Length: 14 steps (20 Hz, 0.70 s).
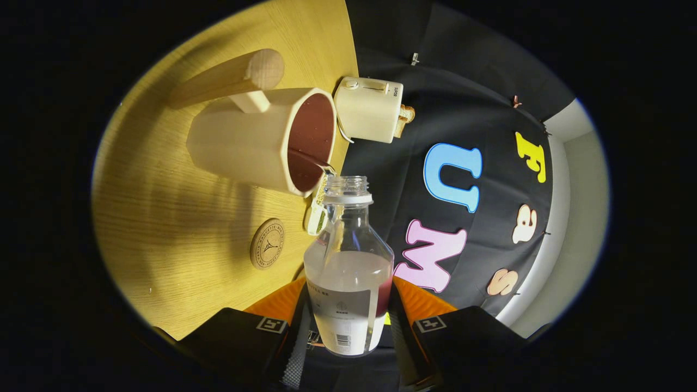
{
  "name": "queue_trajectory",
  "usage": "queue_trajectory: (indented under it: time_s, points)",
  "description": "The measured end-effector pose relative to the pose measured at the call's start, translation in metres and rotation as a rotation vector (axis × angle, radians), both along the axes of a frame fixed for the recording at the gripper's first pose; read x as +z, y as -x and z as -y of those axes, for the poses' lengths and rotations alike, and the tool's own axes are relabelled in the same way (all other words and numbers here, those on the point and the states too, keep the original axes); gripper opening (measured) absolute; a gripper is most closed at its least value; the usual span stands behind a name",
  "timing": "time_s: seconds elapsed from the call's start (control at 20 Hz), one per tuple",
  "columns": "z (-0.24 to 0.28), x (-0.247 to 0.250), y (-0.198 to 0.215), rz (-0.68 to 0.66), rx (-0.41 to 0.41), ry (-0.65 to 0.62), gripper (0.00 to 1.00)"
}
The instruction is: Take the bottle from table, then pour the juice into the cup, finally place the bottle on the coaster
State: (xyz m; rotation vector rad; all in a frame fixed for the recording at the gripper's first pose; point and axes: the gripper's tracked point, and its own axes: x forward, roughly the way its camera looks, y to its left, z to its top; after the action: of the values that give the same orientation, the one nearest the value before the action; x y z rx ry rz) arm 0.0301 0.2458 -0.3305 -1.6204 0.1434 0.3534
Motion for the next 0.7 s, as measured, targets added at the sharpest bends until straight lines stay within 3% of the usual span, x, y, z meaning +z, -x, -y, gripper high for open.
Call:
queue_trajectory:
  time_s: [0.7]
  points:
    - [-0.0039,0.0043,-0.0036,0.023,0.04,0.036,0.7]
